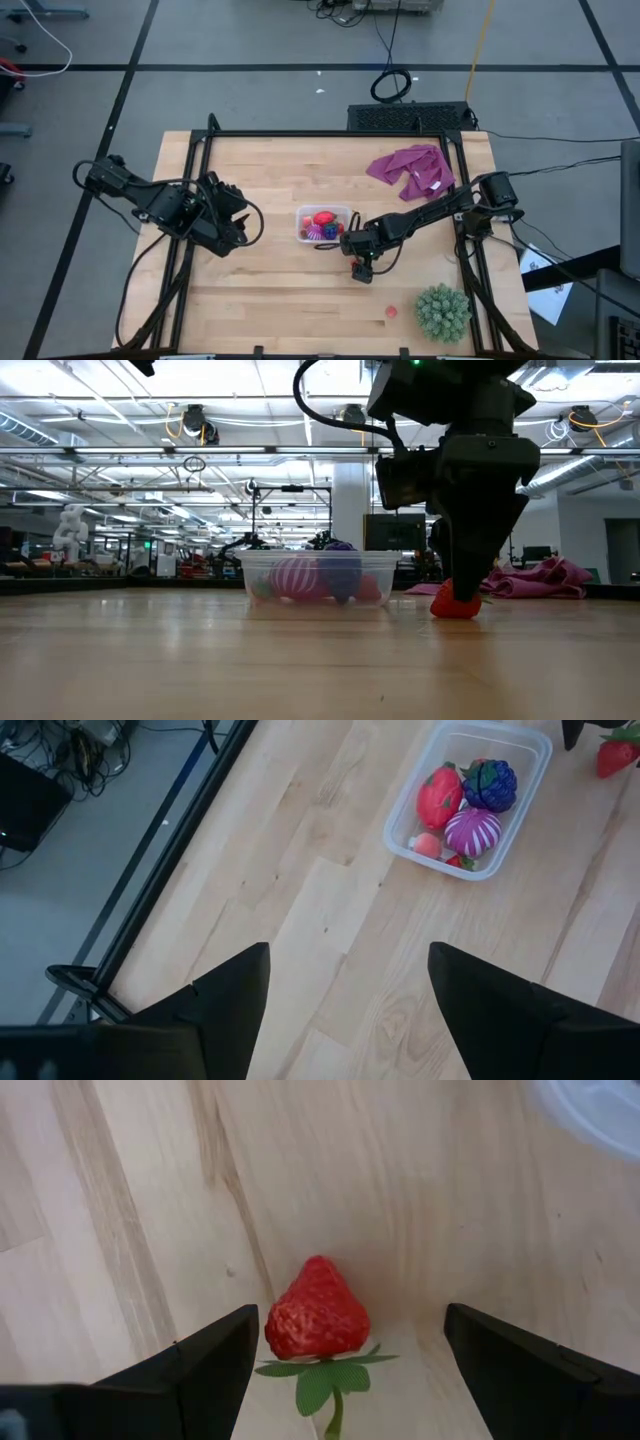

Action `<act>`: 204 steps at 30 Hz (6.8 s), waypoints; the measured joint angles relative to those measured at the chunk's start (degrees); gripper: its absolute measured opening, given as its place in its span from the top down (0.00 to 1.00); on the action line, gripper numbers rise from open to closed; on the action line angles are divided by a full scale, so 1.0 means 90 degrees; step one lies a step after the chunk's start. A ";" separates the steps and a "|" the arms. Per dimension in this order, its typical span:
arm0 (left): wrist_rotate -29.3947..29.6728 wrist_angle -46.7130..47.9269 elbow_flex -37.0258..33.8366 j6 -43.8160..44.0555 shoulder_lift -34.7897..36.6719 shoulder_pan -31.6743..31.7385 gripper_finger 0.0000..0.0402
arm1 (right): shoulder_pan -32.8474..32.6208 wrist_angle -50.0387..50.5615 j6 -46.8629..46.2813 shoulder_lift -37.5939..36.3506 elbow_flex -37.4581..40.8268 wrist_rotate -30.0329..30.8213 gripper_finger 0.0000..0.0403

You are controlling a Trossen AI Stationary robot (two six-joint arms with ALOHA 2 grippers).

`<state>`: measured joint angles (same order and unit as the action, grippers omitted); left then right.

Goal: Pick and placing Produce into tupperware
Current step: Put the red strawberry fruit into the transparent container

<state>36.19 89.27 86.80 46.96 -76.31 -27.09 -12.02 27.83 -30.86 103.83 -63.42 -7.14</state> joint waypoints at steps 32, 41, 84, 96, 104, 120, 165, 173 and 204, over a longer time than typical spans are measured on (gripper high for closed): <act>-0.0002 -0.0129 0.0000 -0.0032 -0.0019 0.0000 0.32 | 0.0013 -0.0208 -0.0068 -0.0021 -0.0054 -0.0003 0.51; -0.0004 -0.0143 0.0000 -0.0027 -0.0019 0.0000 0.32 | 0.0011 -0.0134 0.0251 -0.0046 -0.0469 -0.0078 0.55; -0.0006 -0.0143 0.0000 -0.0027 -0.0019 -0.0002 0.32 | -0.0134 0.0349 0.0175 0.0005 -0.0469 -0.0066 0.38; -0.0018 -0.0272 0.0000 -0.0086 -0.0024 0.0000 0.32 | -0.0135 0.0224 0.0235 0.0340 -0.0483 -0.0056 0.38; -0.0025 -0.0299 0.0000 -0.0189 -0.0022 0.0000 0.32 | -0.0135 0.0221 0.0279 0.0466 -0.0489 -0.0062 0.38; -0.0023 -0.0311 0.0000 -0.0187 -0.0022 0.0000 0.32 | -0.0099 0.0251 0.0200 0.0371 -0.0459 -0.0044 0.59; -0.0008 -0.0226 0.0000 -0.0692 -0.0019 0.0002 0.32 | 0.1503 0.1453 0.2320 0.0138 -0.2329 -0.0359 0.61; -0.0007 -0.0228 0.0000 -0.0707 -0.0019 0.0002 0.32 | 0.1586 0.1068 0.2355 0.0138 -0.1942 -0.0356 0.61; -0.0001 -0.0233 0.0000 -0.0692 -0.0019 0.0002 0.32 | 0.1708 0.0375 0.2510 0.0141 -0.1338 -0.0330 0.53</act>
<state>36.18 87.18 86.80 40.73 -76.49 -27.07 3.36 31.21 -8.27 105.10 -75.46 -10.11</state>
